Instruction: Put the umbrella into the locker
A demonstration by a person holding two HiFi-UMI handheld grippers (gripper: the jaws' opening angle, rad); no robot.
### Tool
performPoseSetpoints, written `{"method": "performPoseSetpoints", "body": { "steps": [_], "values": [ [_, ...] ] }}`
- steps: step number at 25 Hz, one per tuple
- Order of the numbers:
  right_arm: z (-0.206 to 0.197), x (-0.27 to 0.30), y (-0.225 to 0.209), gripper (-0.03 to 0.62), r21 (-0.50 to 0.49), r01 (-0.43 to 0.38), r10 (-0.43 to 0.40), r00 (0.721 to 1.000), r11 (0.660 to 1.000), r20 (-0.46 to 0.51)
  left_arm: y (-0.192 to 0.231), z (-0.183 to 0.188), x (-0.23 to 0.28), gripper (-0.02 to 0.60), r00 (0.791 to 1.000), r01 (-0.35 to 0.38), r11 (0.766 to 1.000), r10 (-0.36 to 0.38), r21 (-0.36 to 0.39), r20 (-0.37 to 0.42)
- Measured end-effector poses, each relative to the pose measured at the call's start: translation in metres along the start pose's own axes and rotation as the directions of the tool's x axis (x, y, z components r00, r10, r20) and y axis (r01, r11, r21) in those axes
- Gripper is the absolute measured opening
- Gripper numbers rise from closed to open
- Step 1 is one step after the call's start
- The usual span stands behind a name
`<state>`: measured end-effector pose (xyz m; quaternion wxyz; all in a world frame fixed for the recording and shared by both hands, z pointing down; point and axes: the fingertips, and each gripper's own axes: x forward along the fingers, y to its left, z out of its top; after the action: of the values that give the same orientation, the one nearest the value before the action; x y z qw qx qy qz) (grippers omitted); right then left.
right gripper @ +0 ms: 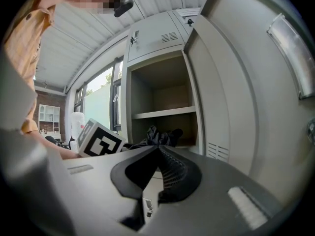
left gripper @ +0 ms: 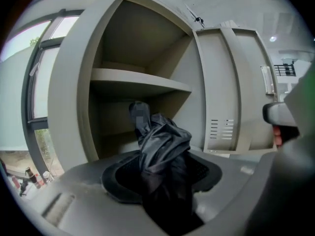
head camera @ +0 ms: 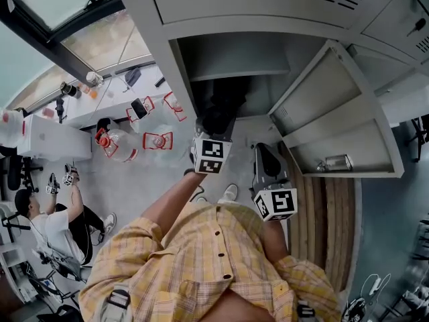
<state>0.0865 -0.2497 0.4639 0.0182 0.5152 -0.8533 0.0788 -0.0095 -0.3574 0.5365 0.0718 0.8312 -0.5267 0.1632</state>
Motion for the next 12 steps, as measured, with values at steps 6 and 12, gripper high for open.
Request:
{"method": "performPoseSetpoints", "body": {
  "steps": [6, 12],
  "values": [
    [-0.002, -0.004, -0.004, -0.002, 0.017, 0.013, -0.013, 1.0, 1.0, -0.001, 0.001, -0.007, 0.027, 0.232, 0.999, -0.019, 1.0, 0.019, -0.018, -0.026],
    [-0.006, -0.007, -0.005, -0.002, 0.022, 0.022, -0.022, 1.0, 1.0, -0.007, 0.006, -0.005, 0.049, 0.233, 0.998, -0.04, 0.999, 0.039, -0.009, -0.044]
  ]
}}
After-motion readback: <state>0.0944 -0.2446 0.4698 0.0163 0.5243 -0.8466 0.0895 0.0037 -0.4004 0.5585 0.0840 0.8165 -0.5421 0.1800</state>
